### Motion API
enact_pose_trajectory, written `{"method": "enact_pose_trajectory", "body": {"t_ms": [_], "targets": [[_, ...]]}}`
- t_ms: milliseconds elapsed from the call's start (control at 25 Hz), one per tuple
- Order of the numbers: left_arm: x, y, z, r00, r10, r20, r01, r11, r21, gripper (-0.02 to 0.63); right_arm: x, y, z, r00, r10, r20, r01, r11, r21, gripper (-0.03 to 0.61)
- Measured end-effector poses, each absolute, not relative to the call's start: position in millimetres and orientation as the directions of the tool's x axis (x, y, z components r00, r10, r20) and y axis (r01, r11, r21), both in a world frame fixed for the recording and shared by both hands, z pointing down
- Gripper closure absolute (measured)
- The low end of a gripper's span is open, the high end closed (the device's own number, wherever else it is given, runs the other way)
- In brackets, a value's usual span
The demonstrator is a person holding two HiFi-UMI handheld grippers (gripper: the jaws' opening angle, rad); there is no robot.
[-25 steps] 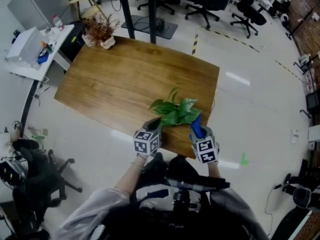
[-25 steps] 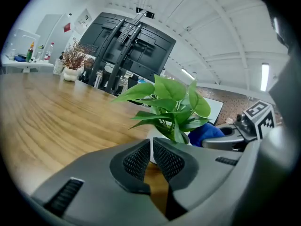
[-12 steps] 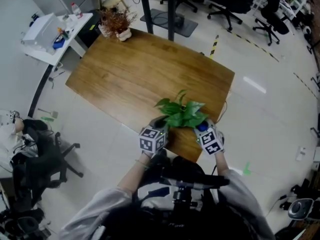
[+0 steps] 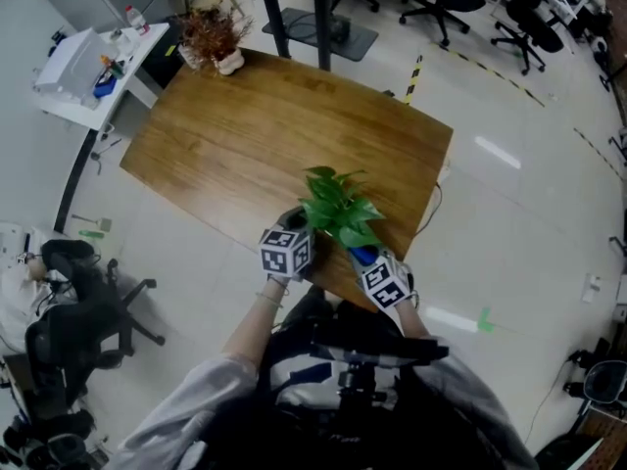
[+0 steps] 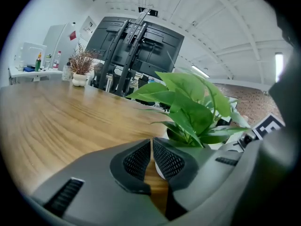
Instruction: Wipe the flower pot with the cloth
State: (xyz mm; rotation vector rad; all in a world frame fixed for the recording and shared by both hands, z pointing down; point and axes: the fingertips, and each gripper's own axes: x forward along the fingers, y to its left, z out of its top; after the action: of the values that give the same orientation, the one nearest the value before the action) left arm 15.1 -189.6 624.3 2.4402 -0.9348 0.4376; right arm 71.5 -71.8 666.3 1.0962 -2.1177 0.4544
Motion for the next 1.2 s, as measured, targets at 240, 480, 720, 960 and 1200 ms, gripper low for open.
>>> {"method": "enact_pose_trajectory", "body": {"t_ms": [240,480,720,960,1200], "targets": [[13.3,-188.4,628.5,0.698,-0.540,0.471,-0.706,-0.631,0.322,0.600,71.0,-73.7,666.5,-0.432,-0.562,0.705,-0.819,0.572,-0.046,0.505],[8.5,-161.4,620.8,0.698,-0.567,0.437,-0.714,-0.595,0.369,0.600,116.8,-77.8,640.2,-0.380,-0.662,0.646,-0.893,0.445,-0.069,0.505],[12.3,-134.7,618.7,0.717,-0.553,0.424,-0.696,-0.589,0.410,0.600,142.9,-114.7,613.8,-0.377,-0.711,0.594,-0.880,0.475,0.010,0.505],[9.7,-143.0,619.3,0.702,-0.568,0.429,-0.712,-0.578,0.400,0.600,114.3,-125.8,617.2,-0.471,-0.640,0.607,-0.798,0.602,0.016,0.505],[-1.1,-167.3,620.8,0.684,-0.589,0.430,-0.729,-0.566,0.385,0.600,92.1,-105.8,638.2,-0.497,-0.595,0.632,-0.790,0.611,-0.045,0.505]]}}
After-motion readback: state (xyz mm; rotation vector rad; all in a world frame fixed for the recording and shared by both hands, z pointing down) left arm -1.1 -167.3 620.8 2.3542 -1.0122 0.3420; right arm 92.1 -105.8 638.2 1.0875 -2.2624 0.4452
